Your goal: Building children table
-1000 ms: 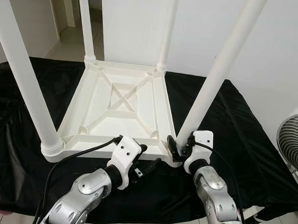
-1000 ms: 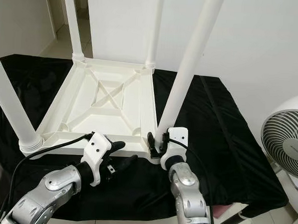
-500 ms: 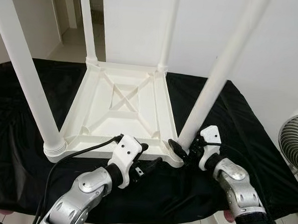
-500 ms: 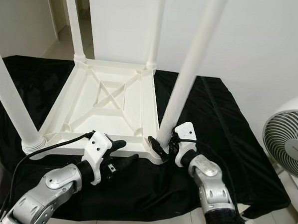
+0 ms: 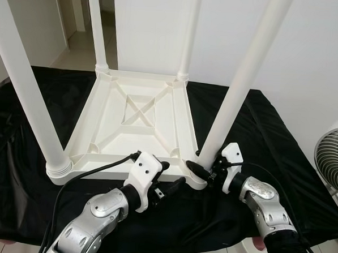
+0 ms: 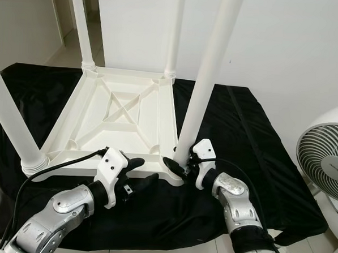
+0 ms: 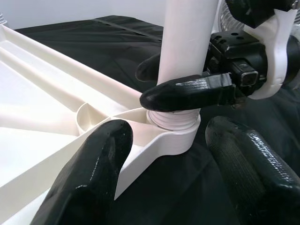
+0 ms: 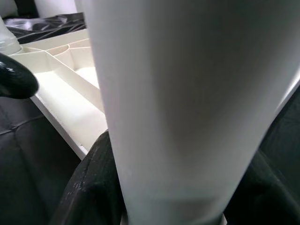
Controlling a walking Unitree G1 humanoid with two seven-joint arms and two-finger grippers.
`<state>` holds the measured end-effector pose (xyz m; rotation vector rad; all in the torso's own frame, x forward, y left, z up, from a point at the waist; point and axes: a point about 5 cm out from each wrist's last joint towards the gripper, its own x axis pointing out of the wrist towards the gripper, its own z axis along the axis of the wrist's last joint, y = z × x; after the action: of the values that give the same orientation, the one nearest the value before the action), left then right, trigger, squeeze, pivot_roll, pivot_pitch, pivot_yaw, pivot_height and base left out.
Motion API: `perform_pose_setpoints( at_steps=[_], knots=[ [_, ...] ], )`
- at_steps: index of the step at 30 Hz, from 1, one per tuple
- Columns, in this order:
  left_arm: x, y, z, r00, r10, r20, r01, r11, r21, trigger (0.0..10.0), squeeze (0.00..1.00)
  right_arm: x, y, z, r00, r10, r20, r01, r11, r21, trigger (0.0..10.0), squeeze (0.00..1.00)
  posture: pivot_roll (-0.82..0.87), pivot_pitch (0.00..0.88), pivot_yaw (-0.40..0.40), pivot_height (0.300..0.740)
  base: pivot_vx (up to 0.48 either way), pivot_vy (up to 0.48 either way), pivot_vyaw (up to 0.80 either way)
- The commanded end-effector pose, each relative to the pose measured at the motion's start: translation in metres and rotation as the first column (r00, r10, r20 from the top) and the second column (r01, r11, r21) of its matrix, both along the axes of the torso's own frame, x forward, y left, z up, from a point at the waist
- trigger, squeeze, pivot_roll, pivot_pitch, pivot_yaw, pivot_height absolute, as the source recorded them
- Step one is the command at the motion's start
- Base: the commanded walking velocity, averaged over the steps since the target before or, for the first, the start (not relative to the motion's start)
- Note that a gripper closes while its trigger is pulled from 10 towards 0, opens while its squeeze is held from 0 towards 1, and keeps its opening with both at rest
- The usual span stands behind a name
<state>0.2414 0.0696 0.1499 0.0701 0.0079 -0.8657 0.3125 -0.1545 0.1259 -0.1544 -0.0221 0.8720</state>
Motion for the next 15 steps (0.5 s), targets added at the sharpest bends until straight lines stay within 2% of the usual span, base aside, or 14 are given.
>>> perform_pose_setpoints(
  at_steps=[1,10,13,15],
  knots=[
    [-0.0043,-0.0037,0.0011,0.998,-0.063,-0.002,0.063,0.998,-0.002,10.0,0.00,-0.0002,0.0002,-0.0019,1.000,0.010,-0.002,-0.010,1.000,-0.007,0.0,0.00,0.03,0.037,-0.040,0.740,0.000,0.000,0.00],
    [-0.0057,-0.0036,0.0002,0.997,-0.071,-0.010,0.071,0.997,0.004,10.0,0.00,-0.0052,0.0022,-0.0101,0.988,-0.152,-0.031,0.154,0.987,0.038,0.0,0.00,0.03,0.050,-0.038,0.740,0.000,0.000,0.00],
    [-0.0063,-0.0039,-0.0003,0.997,-0.075,-0.011,0.076,0.997,0.006,10.0,0.00,-0.0063,0.0030,-0.0104,0.984,-0.173,-0.037,0.174,0.983,0.050,0.0,0.00,0.02,0.053,-0.037,0.740,0.000,0.000,0.00],
    [-0.0077,-0.0045,-0.0035,0.996,-0.084,-0.013,0.085,0.996,0.024,10.0,0.00,-0.0088,0.0052,-0.0102,0.969,-0.242,-0.042,0.244,0.967,0.078,0.0,0.00,0.02,0.056,-0.036,0.740,0.000,0.000,0.00]
  ],
)
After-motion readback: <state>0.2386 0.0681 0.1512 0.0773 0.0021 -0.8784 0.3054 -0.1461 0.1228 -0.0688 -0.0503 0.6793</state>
